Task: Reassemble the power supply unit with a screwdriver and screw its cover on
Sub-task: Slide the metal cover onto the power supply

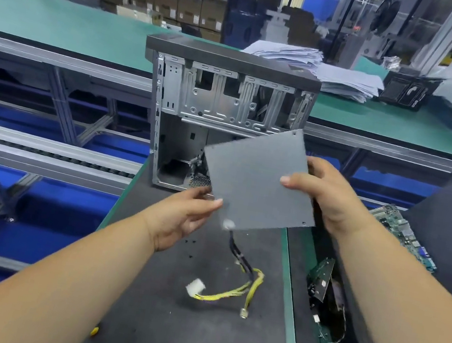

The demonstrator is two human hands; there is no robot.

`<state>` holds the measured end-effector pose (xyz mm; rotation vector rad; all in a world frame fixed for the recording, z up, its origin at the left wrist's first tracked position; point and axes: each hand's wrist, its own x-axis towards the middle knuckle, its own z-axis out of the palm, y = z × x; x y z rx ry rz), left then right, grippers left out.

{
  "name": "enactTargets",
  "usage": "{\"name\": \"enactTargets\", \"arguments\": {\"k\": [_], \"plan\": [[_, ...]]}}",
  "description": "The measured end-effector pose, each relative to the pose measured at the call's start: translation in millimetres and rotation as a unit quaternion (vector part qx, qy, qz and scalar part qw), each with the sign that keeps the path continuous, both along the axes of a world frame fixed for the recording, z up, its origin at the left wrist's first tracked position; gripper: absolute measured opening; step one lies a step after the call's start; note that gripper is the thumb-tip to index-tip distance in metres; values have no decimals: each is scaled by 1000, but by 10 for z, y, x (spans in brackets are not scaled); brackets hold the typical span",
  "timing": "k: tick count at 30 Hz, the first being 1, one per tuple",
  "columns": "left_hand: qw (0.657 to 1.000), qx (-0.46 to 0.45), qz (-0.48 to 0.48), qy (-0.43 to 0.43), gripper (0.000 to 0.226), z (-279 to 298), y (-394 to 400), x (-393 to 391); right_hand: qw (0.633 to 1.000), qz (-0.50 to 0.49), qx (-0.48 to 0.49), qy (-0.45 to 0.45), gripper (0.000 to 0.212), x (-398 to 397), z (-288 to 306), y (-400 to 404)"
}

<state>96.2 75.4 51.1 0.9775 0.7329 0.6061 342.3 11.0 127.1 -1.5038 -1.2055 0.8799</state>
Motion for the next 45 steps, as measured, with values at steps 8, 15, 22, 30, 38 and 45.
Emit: {"name": "enactTargets", "arguments": {"k": [8, 15, 22, 30, 38, 45], "plan": [[974, 170, 11, 147, 98, -282, 14, -214, 833, 80, -124, -533, 110, -232, -90, 117], [860, 430, -65, 267, 86, -579, -153, -55, 798, 163, -150, -561, 87, -392, -899, 65], [686, 610, -81, 389, 90, -618, -146, 94, 862, 149, -115, -470, 130, -111, -1087, -169], [595, 666, -96, 440, 108, -527, -176, 419, 954, 94, -201, -203, 122, 324, -1130, -429], [611, 594, -181, 491, 110, -336, -109, 815, 960, 91, -154, -217, 100, 337, -1236, -369], [575, 589, -209, 528, 103, -241, -60, 890, 963, 91, -95, -235, 85, 377, -1303, -305]]}}
